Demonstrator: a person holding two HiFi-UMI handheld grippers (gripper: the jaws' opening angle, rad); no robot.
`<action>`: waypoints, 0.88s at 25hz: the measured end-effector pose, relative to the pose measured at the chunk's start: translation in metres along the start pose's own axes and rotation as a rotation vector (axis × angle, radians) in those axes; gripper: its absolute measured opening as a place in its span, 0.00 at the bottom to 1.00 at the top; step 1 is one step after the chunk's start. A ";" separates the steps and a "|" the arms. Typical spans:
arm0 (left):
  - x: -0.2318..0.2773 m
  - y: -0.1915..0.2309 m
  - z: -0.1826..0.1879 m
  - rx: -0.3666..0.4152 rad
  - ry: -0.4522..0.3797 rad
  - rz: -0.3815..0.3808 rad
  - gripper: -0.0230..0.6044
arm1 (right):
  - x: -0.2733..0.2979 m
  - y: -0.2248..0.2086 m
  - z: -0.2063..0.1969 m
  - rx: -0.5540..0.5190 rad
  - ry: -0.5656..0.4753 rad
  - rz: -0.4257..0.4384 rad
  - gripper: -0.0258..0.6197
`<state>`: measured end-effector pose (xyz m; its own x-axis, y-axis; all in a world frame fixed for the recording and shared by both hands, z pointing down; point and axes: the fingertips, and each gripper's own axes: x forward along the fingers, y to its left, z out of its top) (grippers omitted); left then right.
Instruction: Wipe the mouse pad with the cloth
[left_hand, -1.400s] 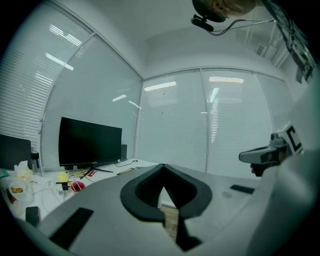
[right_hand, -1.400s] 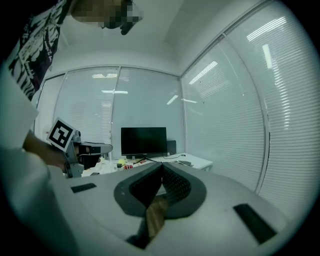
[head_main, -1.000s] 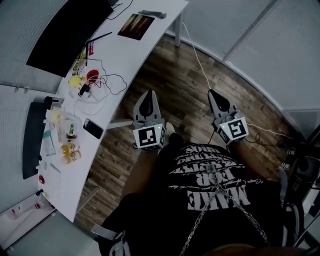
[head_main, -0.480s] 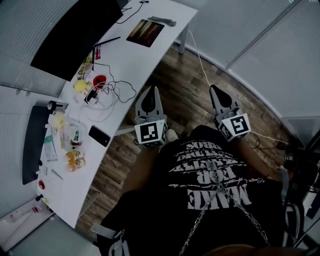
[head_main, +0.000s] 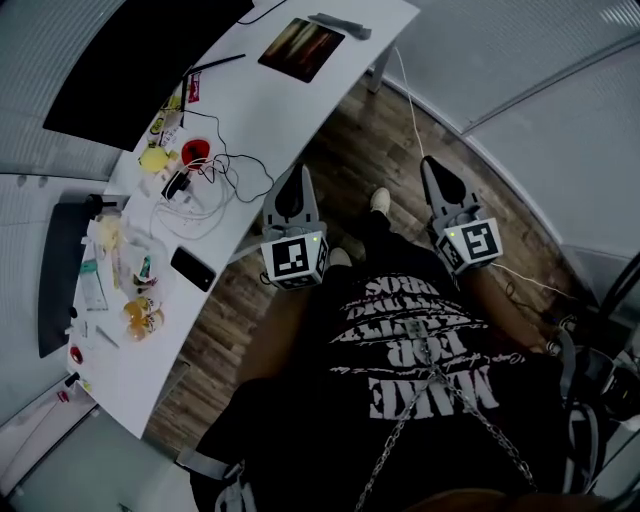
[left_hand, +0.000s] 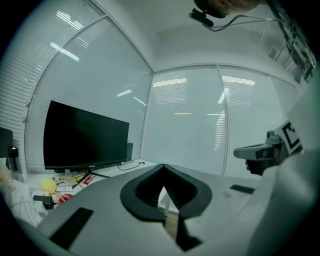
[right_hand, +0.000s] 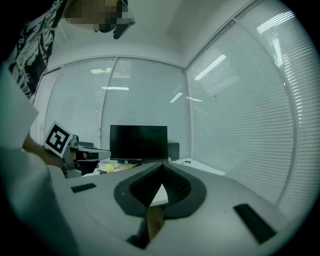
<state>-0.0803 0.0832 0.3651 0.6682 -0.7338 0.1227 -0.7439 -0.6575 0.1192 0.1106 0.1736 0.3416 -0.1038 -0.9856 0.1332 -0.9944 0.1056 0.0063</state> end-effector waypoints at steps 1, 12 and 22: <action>0.007 0.001 -0.001 0.005 0.006 0.003 0.04 | 0.008 -0.005 -0.001 0.004 0.001 0.004 0.04; 0.086 0.006 -0.007 -0.024 0.046 0.043 0.04 | 0.075 -0.064 -0.005 0.011 0.041 0.047 0.04; 0.155 -0.002 -0.002 -0.040 0.054 0.101 0.04 | 0.128 -0.116 0.003 0.011 0.064 0.128 0.04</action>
<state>0.0248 -0.0294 0.3855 0.5899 -0.7850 0.1892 -0.8075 -0.5724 0.1427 0.2126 0.0349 0.3552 -0.2288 -0.9537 0.1951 -0.9733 0.2282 -0.0255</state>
